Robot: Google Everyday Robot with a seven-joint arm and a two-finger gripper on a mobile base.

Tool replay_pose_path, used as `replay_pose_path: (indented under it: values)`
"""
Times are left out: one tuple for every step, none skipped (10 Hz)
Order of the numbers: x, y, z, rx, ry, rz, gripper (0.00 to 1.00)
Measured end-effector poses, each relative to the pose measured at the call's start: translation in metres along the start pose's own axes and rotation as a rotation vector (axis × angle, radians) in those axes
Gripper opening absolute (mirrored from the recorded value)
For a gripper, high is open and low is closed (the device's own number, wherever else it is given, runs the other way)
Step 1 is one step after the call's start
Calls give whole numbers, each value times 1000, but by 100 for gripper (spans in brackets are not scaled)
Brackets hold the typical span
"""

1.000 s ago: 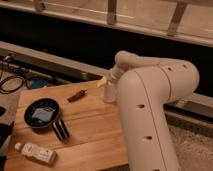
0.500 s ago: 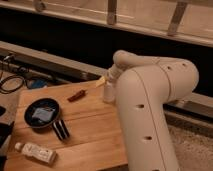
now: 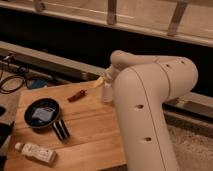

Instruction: Place the ceramic cup over the eraser

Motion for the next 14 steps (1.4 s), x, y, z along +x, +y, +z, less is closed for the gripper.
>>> replay_pose_path:
  values:
    - [1,-3,1,9,7,-14,53]
    - [1,-2,4,15,14,-23,41]
    - [0,-1,7,16,16,-25,34]
    - [1,-3,7,18,18,-22,22]
    - [1,-3,7,18,20,-21,13]
    - [1,-2,7,18,21,-22,3]
    - [2,-1,7,19,22,-22,0]
    - [1,-2,6,19,20,-22,0]
    - [1,-1,7,19,20,-22,0]
    - [1,0,7,20,21,-23,0]
    - [1,0,7,20,20,-23,0]
    - [1,0,6,24,14,-22,0]
    - [1,-1,-3,38,-14,-17,0]
    - [0,1,-13,44,-38,-14,0]
